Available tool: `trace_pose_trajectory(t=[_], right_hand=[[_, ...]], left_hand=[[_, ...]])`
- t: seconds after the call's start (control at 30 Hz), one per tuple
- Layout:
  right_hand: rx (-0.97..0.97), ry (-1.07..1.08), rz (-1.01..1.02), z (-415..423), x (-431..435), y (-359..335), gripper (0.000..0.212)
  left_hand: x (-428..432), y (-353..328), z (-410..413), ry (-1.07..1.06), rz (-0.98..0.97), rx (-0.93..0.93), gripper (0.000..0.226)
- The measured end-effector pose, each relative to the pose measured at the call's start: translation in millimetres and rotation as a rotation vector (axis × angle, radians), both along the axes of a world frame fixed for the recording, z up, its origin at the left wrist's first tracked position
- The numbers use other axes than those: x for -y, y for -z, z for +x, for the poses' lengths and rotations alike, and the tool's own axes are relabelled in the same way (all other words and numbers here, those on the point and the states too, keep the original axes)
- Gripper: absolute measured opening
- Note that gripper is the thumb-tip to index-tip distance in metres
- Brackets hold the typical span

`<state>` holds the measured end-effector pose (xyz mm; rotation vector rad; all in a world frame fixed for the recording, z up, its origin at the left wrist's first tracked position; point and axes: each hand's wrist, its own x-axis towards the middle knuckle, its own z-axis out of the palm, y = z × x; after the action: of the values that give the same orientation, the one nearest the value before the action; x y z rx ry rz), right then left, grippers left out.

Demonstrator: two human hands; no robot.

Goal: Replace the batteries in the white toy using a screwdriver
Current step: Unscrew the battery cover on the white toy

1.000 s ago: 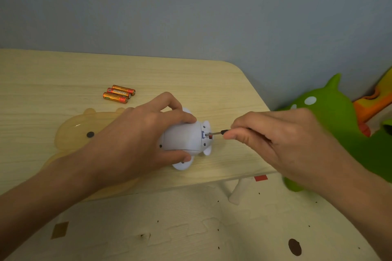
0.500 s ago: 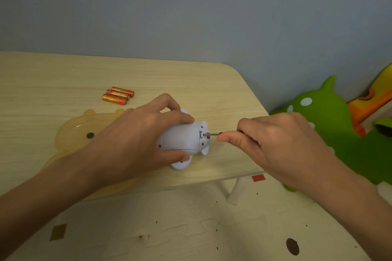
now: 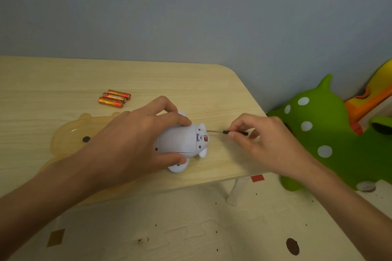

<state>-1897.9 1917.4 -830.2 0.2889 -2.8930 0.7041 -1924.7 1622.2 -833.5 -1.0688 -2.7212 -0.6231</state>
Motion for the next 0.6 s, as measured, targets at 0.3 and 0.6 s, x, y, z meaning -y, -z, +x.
trace_pose_trajectory(t=[0.3,0.6], right_hand=[[0.059,-0.052,0.06,0.4,-0.8,12.2,0.013],[0.183,-0.164,-0.053,1.8,23.5,3.6,0.086]], left_hand=[[-1.1,-1.6,-1.1,-0.01,0.001,0.005,0.067],[-0.9,-3.4,-3.5,0.029,0.012,0.065,0.064]])
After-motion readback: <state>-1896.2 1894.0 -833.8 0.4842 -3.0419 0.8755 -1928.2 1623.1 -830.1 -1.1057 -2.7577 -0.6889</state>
